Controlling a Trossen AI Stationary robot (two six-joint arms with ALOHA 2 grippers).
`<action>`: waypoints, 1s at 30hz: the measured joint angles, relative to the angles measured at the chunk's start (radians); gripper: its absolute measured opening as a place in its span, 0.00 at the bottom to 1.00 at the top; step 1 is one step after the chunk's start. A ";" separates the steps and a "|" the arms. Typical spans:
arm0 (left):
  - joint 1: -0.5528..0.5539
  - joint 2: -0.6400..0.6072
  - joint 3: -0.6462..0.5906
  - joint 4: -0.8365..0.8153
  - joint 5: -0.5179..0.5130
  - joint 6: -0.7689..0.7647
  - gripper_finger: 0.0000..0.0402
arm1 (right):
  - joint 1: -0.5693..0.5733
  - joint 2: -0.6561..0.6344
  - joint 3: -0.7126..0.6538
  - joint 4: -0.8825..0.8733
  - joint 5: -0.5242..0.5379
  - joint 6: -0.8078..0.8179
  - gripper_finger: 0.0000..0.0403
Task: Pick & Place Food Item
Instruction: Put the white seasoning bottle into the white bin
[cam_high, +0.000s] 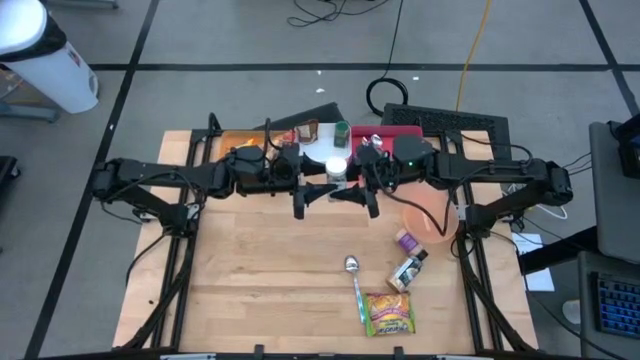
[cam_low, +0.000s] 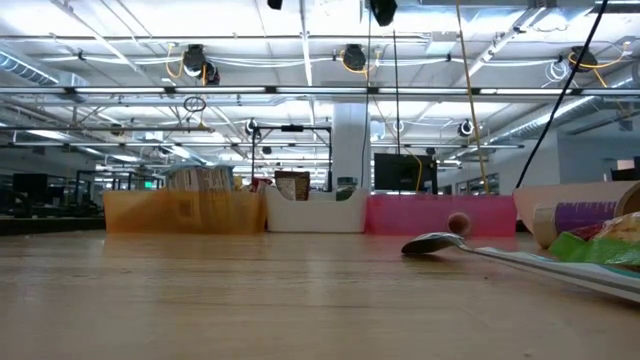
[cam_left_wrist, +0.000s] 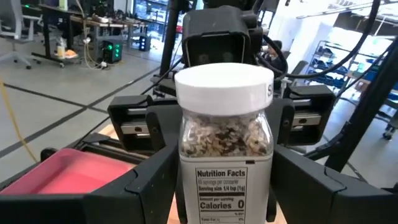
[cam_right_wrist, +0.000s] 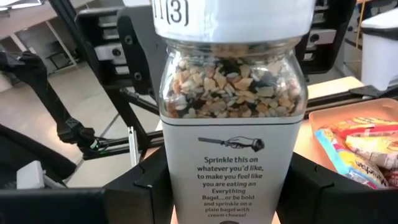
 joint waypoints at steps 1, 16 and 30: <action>0.000 0.000 0.000 0.000 0.002 -0.008 0.61 | 0.000 0.000 0.000 -0.002 -0.001 0.000 0.47; 0.088 -0.003 0.002 -0.007 0.244 -0.184 0.61 | 0.000 0.000 -0.001 -0.133 -0.025 0.010 0.47; 0.091 0.118 0.332 -0.550 0.287 -0.024 0.61 | 0.000 0.078 -0.002 -0.112 -0.078 0.033 0.47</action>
